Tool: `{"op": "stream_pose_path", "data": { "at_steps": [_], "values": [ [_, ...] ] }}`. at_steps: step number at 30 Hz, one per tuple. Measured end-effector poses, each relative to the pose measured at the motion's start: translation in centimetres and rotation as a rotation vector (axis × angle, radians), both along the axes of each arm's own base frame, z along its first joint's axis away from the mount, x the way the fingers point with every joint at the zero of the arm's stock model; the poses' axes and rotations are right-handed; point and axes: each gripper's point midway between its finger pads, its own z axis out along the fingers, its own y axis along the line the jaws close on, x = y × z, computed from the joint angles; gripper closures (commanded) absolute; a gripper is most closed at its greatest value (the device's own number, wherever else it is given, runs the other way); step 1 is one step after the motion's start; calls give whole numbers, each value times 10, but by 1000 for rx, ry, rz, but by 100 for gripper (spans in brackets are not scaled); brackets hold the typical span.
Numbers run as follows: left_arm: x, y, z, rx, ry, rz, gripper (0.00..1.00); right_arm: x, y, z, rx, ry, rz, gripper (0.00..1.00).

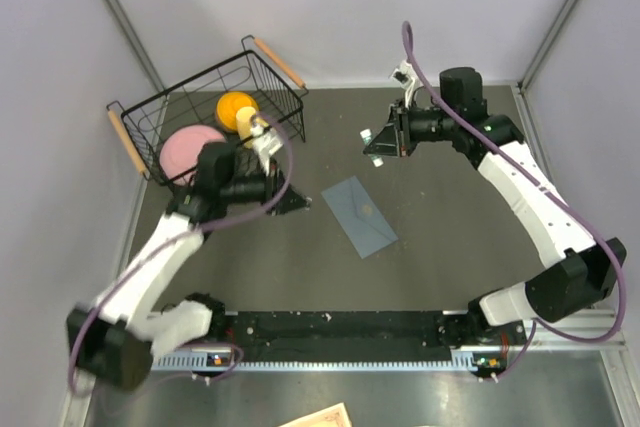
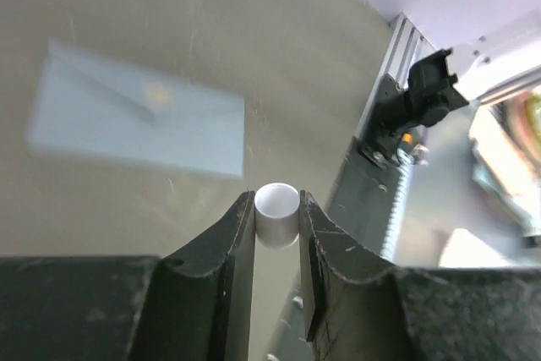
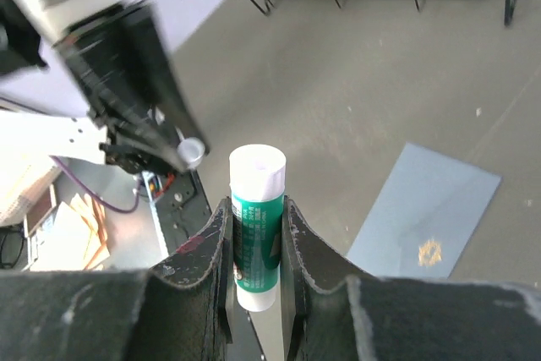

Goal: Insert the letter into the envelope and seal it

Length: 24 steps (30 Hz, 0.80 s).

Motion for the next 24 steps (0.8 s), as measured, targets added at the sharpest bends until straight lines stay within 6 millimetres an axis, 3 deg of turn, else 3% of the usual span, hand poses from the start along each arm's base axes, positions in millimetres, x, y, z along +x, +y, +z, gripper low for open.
{"op": "stream_pose_path", "data": {
  "at_steps": [3, 5, 8, 16, 20, 24],
  "values": [
    [-30, 3, 38, -129, -410, -52, 90, 4, 5, 29, 81, -32, 7, 100],
    [-50, 2, 59, -196, -638, -103, 94, 5, 10, 51, 155, -57, 16, 100],
    [-60, -10, 84, -263, -827, -188, 94, 2, 16, 85, 273, -113, 30, 100],
    [-64, -43, 111, -362, -968, -275, 97, -47, 35, 168, 525, -277, 133, 100],
    [-64, -55, 145, -431, -1030, -263, 99, -78, 45, 186, 592, -338, 190, 100],
    [-64, -61, 180, -500, -1088, -230, 99, -96, 48, 193, 635, -373, 213, 100]
  ]
}}
